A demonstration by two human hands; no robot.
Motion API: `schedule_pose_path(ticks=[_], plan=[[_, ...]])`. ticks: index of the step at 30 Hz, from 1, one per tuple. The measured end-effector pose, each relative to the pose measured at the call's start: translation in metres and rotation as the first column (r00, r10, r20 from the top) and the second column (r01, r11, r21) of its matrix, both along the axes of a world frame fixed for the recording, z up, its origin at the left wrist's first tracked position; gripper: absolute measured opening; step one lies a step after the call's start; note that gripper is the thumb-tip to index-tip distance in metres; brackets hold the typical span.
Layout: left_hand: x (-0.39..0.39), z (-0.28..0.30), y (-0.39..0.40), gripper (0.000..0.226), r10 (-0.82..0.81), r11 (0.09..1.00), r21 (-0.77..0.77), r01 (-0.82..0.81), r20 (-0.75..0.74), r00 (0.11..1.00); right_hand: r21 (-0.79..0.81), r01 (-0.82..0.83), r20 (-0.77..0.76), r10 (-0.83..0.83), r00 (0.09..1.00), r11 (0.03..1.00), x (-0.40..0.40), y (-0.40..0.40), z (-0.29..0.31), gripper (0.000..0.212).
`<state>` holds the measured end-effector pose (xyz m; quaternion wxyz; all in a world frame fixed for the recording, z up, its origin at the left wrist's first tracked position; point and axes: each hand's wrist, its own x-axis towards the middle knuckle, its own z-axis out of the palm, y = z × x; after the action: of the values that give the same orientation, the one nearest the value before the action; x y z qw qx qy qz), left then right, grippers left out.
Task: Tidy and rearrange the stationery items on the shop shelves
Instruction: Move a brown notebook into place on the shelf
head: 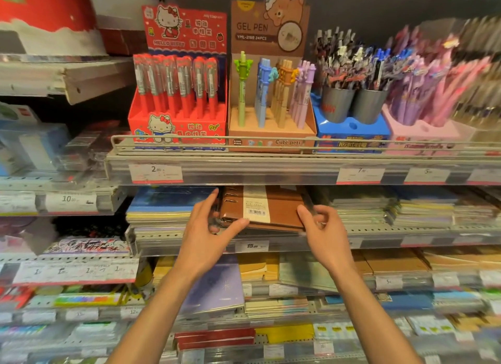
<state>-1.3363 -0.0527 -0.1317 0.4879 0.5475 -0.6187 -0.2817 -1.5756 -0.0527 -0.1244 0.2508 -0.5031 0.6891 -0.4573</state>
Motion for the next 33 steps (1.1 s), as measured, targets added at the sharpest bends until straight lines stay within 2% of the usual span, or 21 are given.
schedule_pose_path(ticks=[3,6,9,12,15,20,25,33], plan=[[0.003,-0.003,-0.001,0.088,0.013,0.997,-0.083,0.001,0.168,0.986,-0.102,-0.135,-0.143,0.120,0.982,0.986,-0.007,0.018,-0.008,0.073],[-0.001,-0.002,-0.002,0.084,0.065,0.989,-0.147,-0.030,0.243,0.968,-0.111,-0.261,-0.268,0.224,0.937,0.959,-0.011,0.020,-0.019,0.075],[-0.006,-0.004,-0.009,0.081,0.170,0.968,-0.234,-0.092,0.343,0.924,-0.166,-0.216,-0.281,0.164,0.946,0.962,-0.011,0.006,-0.020,0.068],[-0.011,-0.003,-0.019,0.080,0.285,0.937,-0.316,-0.150,0.443,0.850,-0.133,-0.226,-0.295,0.179,0.939,0.965,-0.010,-0.010,-0.017,0.066],[-0.015,-0.002,-0.028,0.075,0.332,0.929,-0.329,-0.168,0.541,0.773,-0.131,-0.249,-0.282,0.205,0.937,0.960,-0.013,-0.024,-0.016,0.064],[-0.020,-0.003,-0.035,0.075,0.307,0.948,-0.253,-0.190,0.582,0.753,-0.107,-0.255,-0.222,0.226,0.948,0.961,-0.018,-0.038,-0.017,0.060],[-0.025,-0.007,-0.044,0.075,0.322,0.946,-0.245,-0.214,0.600,0.732,-0.106,-0.240,-0.180,0.218,0.959,0.965,-0.019,-0.048,-0.020,0.061],[-0.032,-0.017,-0.044,0.073,0.386,0.921,-0.292,-0.259,0.579,0.718,-0.138,-0.214,-0.258,0.173,0.951,0.967,-0.014,-0.045,-0.029,0.062]])
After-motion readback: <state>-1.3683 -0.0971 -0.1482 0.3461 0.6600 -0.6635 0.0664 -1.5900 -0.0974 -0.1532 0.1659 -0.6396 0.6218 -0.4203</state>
